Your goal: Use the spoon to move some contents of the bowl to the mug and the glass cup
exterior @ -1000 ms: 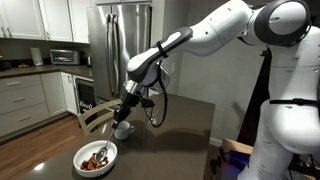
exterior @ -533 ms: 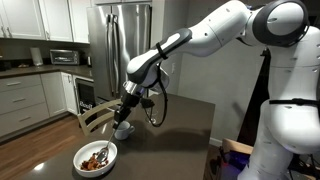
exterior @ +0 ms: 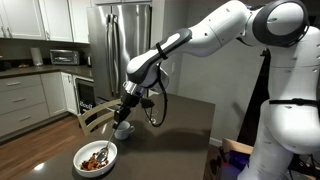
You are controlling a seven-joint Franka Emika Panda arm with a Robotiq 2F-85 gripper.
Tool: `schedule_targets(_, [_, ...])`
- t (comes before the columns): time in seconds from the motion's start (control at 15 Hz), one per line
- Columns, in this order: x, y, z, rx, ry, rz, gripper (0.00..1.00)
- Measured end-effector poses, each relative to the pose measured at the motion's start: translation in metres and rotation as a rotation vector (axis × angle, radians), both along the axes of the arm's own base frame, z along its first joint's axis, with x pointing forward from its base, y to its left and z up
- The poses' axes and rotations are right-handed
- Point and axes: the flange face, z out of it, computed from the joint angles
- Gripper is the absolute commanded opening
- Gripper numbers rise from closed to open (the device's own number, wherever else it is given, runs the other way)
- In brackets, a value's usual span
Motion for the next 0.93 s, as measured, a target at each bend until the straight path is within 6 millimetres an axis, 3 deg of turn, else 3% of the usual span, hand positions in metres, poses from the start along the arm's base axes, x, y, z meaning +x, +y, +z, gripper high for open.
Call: schedule_targets(0.93, [-0.002,0.003,-0.012,0.069,0.034,-0.048,0.03])
